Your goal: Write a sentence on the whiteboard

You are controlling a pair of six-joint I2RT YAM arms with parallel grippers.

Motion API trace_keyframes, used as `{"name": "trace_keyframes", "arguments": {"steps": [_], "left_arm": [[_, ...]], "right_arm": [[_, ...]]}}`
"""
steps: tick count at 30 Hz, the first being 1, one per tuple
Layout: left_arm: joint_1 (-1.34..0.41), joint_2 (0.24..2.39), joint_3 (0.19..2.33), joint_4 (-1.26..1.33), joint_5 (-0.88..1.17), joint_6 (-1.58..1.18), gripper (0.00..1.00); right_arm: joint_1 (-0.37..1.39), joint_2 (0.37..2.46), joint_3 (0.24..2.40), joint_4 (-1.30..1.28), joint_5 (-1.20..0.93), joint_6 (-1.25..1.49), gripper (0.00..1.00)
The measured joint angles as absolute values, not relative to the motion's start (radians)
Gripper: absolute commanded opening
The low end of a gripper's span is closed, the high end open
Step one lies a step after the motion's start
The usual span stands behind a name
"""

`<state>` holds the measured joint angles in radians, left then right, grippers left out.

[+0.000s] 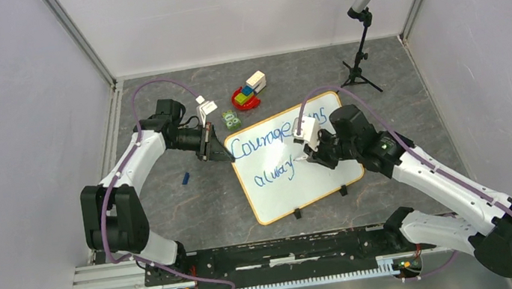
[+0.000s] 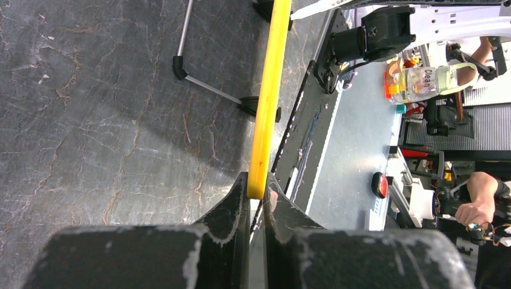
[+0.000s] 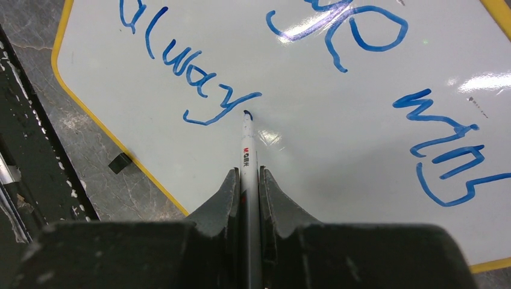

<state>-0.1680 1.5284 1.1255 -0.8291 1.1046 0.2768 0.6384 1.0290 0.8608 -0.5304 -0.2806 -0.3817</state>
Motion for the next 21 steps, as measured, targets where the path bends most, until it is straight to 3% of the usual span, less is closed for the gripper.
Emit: {"name": "trace_keyframes", "arguments": {"steps": [21], "left_arm": [[-0.168, 1.528, 1.126, -0.829, 1.105, 0.277, 0.02]], "right_arm": [[0.639, 1.005, 0.826, -0.544, -0.294, -0.407, 0.00]]}}
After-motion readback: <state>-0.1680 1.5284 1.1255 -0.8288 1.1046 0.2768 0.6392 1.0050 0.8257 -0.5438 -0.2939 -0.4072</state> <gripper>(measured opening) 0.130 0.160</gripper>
